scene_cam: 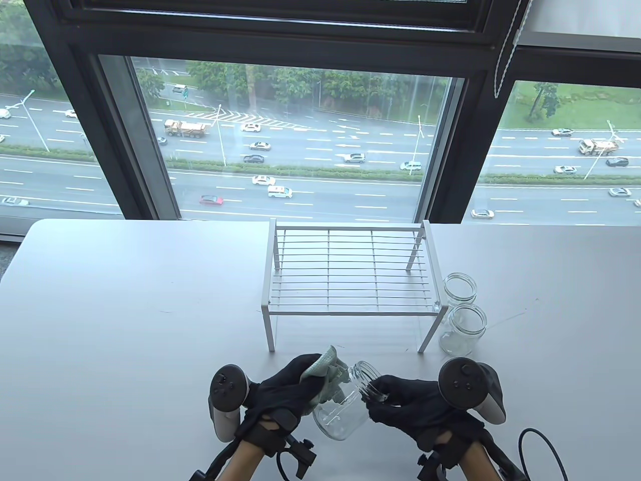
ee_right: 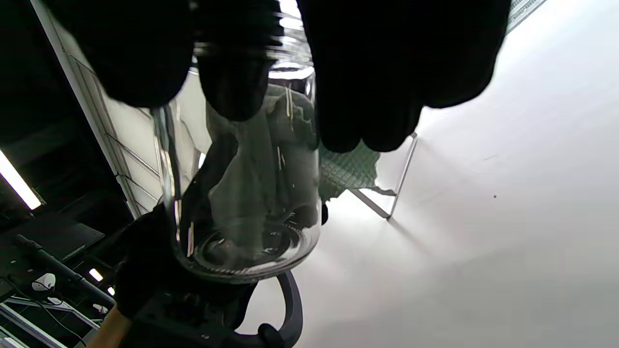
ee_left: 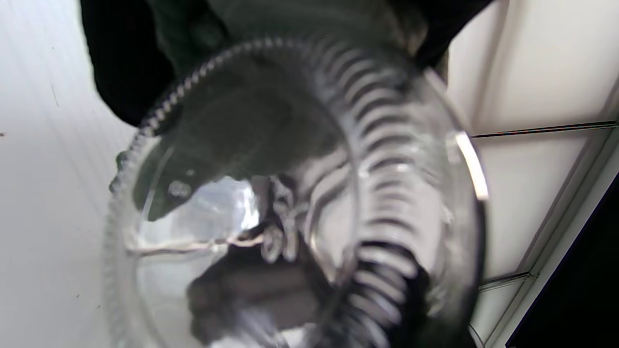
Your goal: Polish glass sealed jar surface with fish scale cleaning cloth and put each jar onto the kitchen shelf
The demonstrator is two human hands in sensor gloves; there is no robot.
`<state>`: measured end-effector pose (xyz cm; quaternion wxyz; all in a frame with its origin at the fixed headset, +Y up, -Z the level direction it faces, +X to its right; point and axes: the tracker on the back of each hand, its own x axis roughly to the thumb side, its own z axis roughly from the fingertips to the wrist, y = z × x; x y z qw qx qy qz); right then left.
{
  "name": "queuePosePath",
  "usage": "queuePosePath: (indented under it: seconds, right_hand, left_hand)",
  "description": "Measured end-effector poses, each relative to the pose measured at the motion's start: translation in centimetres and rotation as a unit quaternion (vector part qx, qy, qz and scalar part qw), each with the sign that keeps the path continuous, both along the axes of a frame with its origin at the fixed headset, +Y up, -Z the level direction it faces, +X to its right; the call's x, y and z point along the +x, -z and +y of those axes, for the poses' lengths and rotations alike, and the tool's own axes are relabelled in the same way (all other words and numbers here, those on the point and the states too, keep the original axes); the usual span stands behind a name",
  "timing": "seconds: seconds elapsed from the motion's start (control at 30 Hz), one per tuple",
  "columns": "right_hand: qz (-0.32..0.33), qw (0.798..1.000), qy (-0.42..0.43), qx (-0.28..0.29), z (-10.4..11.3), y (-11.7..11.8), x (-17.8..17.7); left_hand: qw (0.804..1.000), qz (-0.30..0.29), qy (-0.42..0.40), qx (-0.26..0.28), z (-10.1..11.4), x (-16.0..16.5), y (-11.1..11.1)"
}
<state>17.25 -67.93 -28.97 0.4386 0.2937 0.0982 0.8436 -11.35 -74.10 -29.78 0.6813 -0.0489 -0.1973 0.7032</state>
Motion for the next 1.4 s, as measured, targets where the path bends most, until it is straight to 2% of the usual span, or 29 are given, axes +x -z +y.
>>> queuePosePath:
  seconds: [0.07, 0.2, 0.33, 0.5, 0.6, 0.67, 0.7, 0.77, 0.8, 0.87, 0.93, 1.0, 1.07, 1.13, 1.2, 1.27, 1.4]
  right_hand:
    - [0.002, 0.999, 0.036, -0.006, -0.1, 0.0, 0.0]
    - [-0.013, 0.995, 0.097, -0.005, -0.3, -0.1, -0.1]
    - [-0.047, 0.993, 0.099, 0.032, -0.3, -0.3, -0.1]
    - [-0.085, 0.992, 0.075, 0.05, -0.6, -0.2, 0.2]
    - [-0.136, 0.987, 0.04, 0.075, -0.6, -0.3, 0.3]
    - [-0.174, 0.982, 0.01, 0.07, -0.6, -0.6, 0.2]
    - [-0.193, 0.979, -0.001, 0.065, -0.6, -0.7, 0.1]
    - [-0.213, 0.976, -0.011, 0.051, -0.7, -0.9, -0.1]
    - [-0.219, 0.975, -0.016, 0.038, -0.7, -1.0, -0.1]
    - [-0.238, 0.971, 0.013, -0.03, -1.0, -1.7, -0.4]
    - [-0.227, 0.973, 0.036, -0.027, -0.8, -1.6, -0.6]
    - [-0.168, 0.981, 0.088, -0.049, -0.6, -1.3, -0.5]
    - [-0.11, 0.98, 0.15, -0.063, -0.5, -0.9, -0.5]
    - [-0.065, 0.98, 0.178, -0.062, -0.5, -0.6, -0.5]
    - [-0.042, 0.982, 0.177, -0.057, -0.4, -0.5, -0.6]
    - [-0.021, 0.993, 0.119, -0.012, -0.2, -0.5, -0.8]
    - [-0.048, 0.995, 0.022, 0.084, 0.1, -0.8, -0.6]
  left_hand:
    - [0.997, -0.06, -0.041, -0.019, -0.3, 0.6, -0.1]
    - [0.982, -0.142, -0.116, -0.048, -0.7, 2.1, -0.8]
    - [0.978, -0.149, -0.138, -0.052, -0.7, 2.8, -1.4]
    - [0.989, -0.108, -0.096, -0.013, 0.1, 3.1, -2.0]
    - [0.996, -0.089, -0.022, 0.019, 0.5, 3.0, -2.0]
    - [0.996, -0.055, 0.035, 0.057, 1.0, 3.0, -2.4]
    - [0.991, -0.019, 0.087, 0.101, 1.5, 3.0, -2.6]
    - [0.974, 0.003, 0.158, 0.163, 2.1, 3.0, -3.0]
    - [0.969, 0.01, 0.172, 0.175, 2.3, 3.0, -3.1]
    - [0.967, 0.033, 0.166, 0.193, 2.4, 2.8, -3.0]
    - [0.979, 0.042, 0.123, 0.158, 2.0, 2.2, -2.5]
    - [0.998, 0.005, -0.018, 0.051, 0.8, 1.5, -1.7]
    - [0.99, -0.036, -0.136, -0.03, -0.2, 1.5, -1.2]
    - [0.97, -0.093, -0.202, -0.094, -0.9, 1.9, -1.1]
    - [0.95, -0.149, -0.244, -0.127, -1.5, 2.5, -1.1]
    - [0.937, -0.181, -0.257, -0.151, -1.8, 3.0, -1.3]
    - [0.948, -0.188, -0.218, -0.134, -1.6, 2.6, -1.2]
